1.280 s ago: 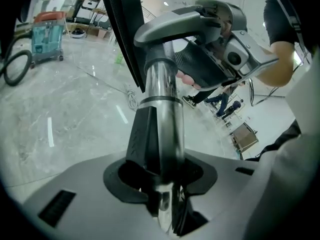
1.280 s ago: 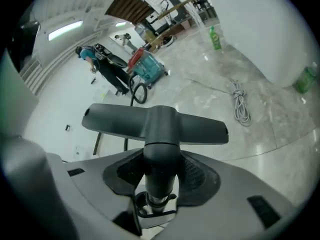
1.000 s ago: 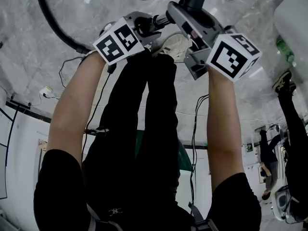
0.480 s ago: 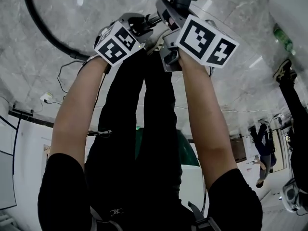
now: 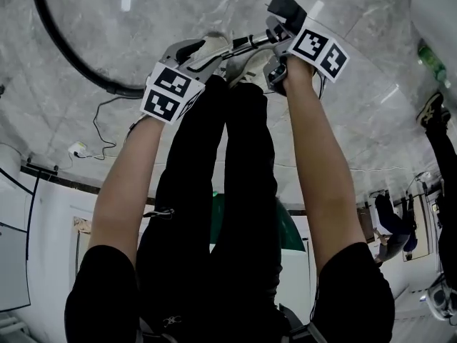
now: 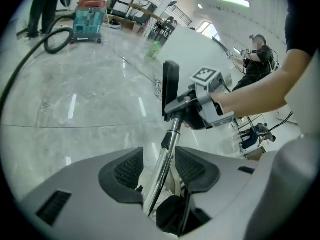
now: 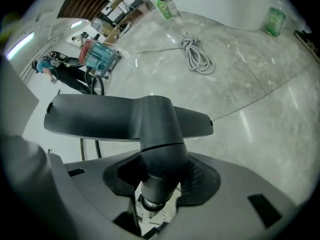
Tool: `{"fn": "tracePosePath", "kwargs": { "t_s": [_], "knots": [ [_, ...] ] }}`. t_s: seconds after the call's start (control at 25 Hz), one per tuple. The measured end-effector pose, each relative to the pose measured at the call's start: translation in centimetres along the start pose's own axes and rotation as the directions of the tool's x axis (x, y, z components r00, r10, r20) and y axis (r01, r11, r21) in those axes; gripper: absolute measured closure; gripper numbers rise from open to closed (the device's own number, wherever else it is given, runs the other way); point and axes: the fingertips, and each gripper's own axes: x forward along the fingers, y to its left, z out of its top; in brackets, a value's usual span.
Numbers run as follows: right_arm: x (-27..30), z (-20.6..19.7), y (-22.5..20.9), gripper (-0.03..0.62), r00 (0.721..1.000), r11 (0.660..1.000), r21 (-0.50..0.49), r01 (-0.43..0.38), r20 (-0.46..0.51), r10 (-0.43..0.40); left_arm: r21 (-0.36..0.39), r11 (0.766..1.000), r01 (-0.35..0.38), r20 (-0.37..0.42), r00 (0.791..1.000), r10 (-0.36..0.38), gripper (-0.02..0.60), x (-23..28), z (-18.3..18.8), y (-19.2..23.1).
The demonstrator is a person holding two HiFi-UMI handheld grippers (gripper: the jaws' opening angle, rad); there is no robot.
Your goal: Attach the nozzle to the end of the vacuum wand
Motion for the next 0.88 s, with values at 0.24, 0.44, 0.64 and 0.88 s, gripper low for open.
{"fn": "tracePosePath", "kwargs": {
  "t_s": [0.24,0.44,0.64,0.88],
  "knots": [
    [4.4,1.7,-0.6,0.405,0.996,1.0,-0.009,-0.026,0.088,0.027,-0.031,0.999,-0.016,0.067,0.998,0.018,0.408,-0.6,1.5,3.0],
    [8.6,1.8,1.2,0.405,0.992,0.996,-0.036,-0.076,0.1,0.079,-0.005,1.0,-0.024,0.094,0.995,0.024,0.476,-0.3,2.3,5.3],
    [12.4,1.4,-0.9,0.405,0.997,0.999,-0.009,-0.045,0.07,0.045,-0.049,0.999,-0.012,0.104,0.994,0.018,0.53,0.2,2.4,6.4],
    [13.0,1.6,-1.6,0.371,0.996,0.997,-0.08,-0.006,0.087,0.013,-0.066,0.997,-0.045,0.09,0.995,0.051,0.566,0.5,2.1,7.4]
  ]
}}
